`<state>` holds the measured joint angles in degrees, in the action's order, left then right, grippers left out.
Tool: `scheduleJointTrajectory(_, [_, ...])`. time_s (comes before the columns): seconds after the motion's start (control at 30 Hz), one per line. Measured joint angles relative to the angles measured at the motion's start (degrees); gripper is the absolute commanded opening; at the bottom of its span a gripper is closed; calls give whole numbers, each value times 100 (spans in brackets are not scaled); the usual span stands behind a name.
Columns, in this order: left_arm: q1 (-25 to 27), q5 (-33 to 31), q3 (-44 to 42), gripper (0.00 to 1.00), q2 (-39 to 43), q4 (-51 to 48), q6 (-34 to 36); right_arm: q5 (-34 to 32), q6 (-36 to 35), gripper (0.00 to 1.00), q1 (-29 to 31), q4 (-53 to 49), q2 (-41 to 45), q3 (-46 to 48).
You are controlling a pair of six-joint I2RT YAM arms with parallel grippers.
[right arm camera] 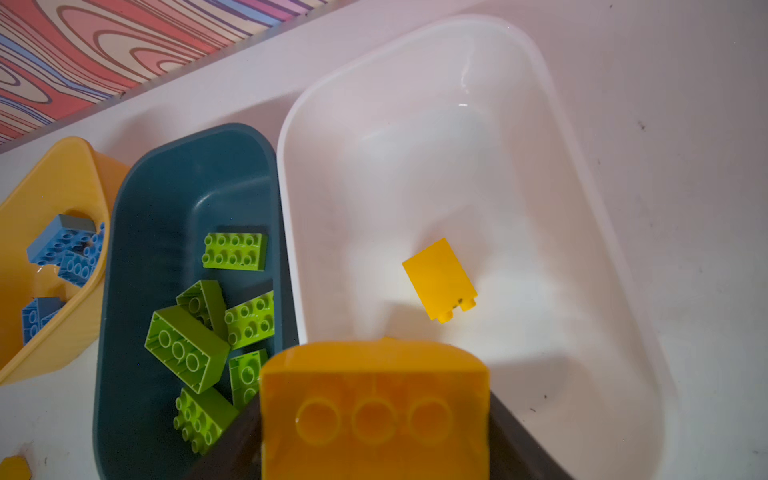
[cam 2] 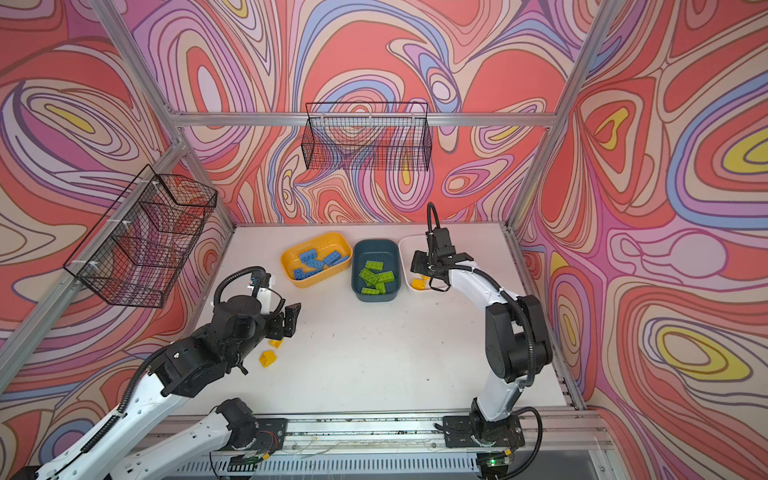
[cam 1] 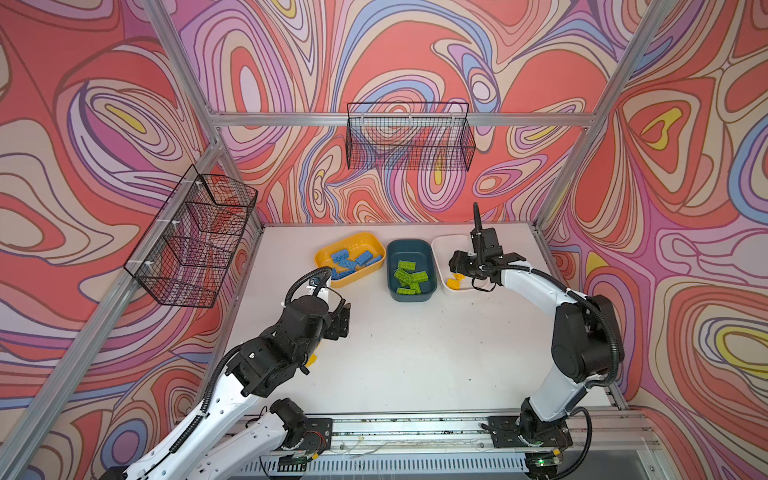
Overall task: Sort the legos into containers by color
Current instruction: 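Carry the yellow 2x4 brick right-handed into the white tub and release, then close the left gripper on a small yellow brick while the right arm withdraws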
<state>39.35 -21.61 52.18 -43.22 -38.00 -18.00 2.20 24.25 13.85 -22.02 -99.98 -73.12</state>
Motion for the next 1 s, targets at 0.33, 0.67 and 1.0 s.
scheduleJointTrajectory(0.33, [-83, 70, 0, 90, -42, 2, -2, 44, -72, 93, -39, 181, 31, 11])
scheduleJointTrajectory(0.67, [-354, 9, 24, 90, -496, -15, -271, 452, -120, 94, 2, 483, 1357, 520])
scheduleJointTrajectory(1.0, [-1989, 570, 260, 89, -1180, -321, -876, 713, -66, 93, 1167, 1189, 2391, 1860])
